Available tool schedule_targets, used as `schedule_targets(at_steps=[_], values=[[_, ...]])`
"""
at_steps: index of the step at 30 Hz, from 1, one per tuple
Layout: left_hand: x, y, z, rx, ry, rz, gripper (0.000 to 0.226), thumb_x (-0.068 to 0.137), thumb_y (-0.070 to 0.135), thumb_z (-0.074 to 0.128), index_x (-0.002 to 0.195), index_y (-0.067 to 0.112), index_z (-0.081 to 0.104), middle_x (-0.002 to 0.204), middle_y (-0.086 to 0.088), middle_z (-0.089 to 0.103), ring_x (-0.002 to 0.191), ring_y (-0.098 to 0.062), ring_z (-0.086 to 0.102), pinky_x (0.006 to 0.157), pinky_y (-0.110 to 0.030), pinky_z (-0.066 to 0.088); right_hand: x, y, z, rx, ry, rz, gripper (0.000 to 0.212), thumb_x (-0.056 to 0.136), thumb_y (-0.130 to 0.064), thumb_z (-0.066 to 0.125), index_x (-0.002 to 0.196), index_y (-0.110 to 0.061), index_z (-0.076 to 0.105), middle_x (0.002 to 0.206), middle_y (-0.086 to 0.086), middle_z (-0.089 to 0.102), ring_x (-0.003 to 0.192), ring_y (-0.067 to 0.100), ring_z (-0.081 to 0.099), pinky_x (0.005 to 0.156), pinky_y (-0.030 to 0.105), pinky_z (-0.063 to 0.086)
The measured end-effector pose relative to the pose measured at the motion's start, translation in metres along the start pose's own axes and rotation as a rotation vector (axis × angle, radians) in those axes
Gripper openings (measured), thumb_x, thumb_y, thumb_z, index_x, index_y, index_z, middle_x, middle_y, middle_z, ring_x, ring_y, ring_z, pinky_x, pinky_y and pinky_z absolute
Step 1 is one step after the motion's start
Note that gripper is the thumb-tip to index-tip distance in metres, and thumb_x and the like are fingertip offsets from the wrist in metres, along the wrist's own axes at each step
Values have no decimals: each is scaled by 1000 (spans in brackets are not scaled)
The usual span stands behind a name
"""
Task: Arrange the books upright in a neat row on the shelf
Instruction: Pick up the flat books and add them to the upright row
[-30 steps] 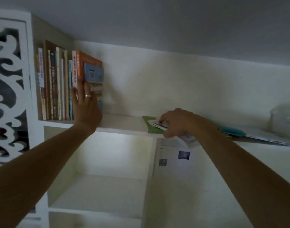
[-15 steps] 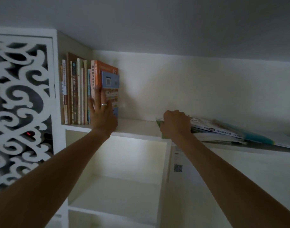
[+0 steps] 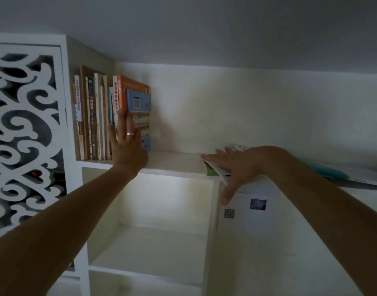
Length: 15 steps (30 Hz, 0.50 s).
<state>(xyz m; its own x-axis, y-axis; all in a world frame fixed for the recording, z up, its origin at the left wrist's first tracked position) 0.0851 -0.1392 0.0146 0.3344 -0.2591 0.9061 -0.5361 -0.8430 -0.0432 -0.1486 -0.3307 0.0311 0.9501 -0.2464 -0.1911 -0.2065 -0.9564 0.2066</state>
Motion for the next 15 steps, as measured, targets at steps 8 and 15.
schedule_targets(at_steps=[8,15], values=[[0,-1,1,-17,24,2,65,91,24,58,151,8,41,172,-16,-4,158,-37,-9,123,-65,10,6,3,-1,22,109,-81,104,86,-33,75,158,-42,1,153,7,41,123,24,54,102,37,46],[0,-1,-1,-69,39,12,73,90,24,61,156,8,34,172,-16,-3,158,-37,-10,124,-66,7,1,32,-11,141,224,-6,94,69,-67,79,148,-37,37,133,-10,48,113,14,52,95,35,47]])
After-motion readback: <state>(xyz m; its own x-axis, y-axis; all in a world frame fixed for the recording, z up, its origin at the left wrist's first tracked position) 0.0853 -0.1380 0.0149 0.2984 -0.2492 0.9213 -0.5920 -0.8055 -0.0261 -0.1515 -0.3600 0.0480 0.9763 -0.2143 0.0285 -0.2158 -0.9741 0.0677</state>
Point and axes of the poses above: each hand's wrist, its own x-axis towards the middle knuckle, its own z-axis out of the palm, y = z × x, the point moved 6 cm from there along x, towards the middle knuckle
